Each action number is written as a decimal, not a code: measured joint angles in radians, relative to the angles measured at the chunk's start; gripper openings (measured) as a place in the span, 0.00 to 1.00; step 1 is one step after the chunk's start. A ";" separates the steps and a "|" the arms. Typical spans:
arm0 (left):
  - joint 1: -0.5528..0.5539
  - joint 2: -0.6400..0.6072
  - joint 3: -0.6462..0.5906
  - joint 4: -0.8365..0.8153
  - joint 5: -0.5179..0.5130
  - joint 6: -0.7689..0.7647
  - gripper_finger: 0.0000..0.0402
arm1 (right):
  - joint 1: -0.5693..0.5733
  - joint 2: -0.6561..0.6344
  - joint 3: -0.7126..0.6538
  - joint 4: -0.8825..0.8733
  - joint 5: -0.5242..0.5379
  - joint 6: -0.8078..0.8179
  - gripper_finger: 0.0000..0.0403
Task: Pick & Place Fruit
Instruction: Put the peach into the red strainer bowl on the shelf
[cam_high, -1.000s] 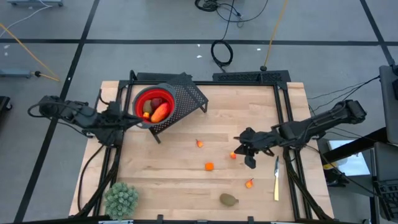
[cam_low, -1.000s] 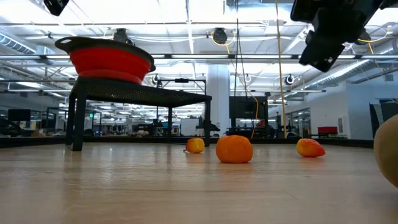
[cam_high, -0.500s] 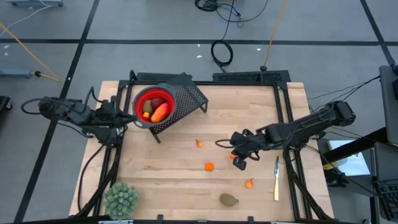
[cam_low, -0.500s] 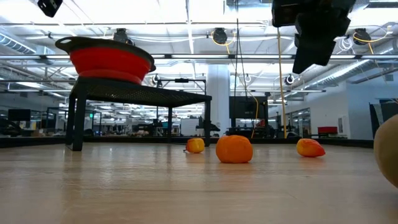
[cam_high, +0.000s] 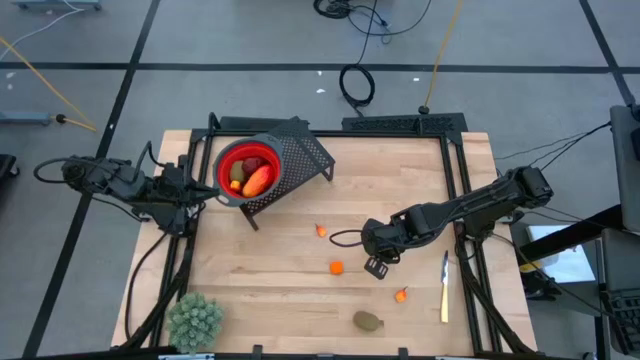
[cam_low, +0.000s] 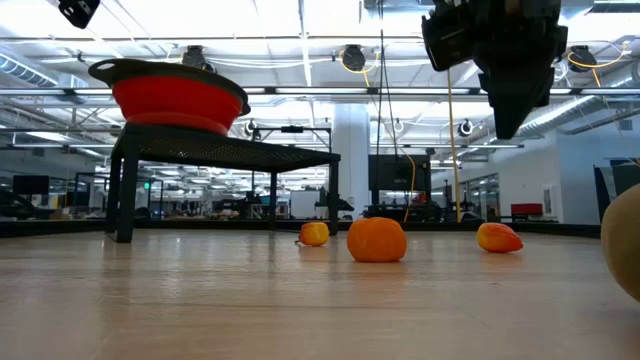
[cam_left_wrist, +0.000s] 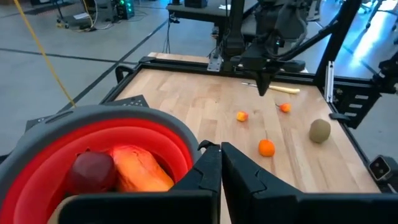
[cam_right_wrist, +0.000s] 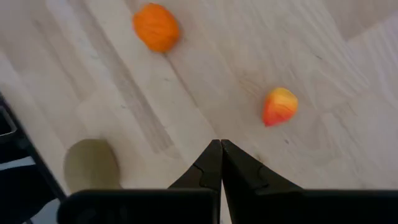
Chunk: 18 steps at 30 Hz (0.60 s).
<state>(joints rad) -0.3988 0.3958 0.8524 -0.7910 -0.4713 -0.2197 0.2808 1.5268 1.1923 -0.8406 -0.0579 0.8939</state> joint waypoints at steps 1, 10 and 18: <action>0.000 0.000 0.000 0.000 0.000 0.005 0.01 | -0.002 0.004 0.000 -0.009 0.003 0.012 0.00; 0.000 -0.021 0.000 -0.022 0.001 0.009 0.03 | -0.040 0.004 0.000 -0.017 0.004 -0.004 0.00; 0.000 -0.098 -0.018 -0.019 0.019 0.009 0.02 | -0.069 0.003 0.000 -0.002 0.007 -0.043 0.02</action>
<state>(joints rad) -0.3990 0.2973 0.8347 -0.8103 -0.4526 -0.2109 0.2117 1.5300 1.1923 -0.8425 -0.0505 0.8505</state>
